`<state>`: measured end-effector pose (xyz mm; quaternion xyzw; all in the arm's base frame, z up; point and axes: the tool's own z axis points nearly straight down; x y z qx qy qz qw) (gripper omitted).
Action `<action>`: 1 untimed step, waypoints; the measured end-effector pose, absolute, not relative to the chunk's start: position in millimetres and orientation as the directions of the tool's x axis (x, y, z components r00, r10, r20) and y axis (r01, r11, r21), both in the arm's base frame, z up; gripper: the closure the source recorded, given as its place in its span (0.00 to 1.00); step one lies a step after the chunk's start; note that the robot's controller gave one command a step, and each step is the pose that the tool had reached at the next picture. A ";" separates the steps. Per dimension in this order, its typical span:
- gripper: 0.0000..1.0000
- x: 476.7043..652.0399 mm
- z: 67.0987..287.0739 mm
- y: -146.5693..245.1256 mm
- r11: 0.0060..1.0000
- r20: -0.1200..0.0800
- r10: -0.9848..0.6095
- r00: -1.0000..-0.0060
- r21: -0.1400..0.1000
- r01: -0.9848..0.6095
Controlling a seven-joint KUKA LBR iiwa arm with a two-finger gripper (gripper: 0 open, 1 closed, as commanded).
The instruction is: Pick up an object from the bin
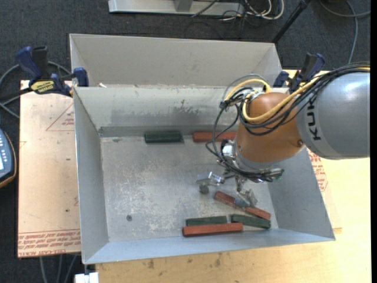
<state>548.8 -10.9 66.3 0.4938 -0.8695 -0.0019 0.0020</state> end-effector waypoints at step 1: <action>0.00 531.7 70.2 -48.5 0.221 -0.003 -0.975 -0.221 -0.001 -0.975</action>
Offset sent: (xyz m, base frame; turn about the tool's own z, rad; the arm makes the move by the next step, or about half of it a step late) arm -0.0177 -0.0383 0.0037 -0.3208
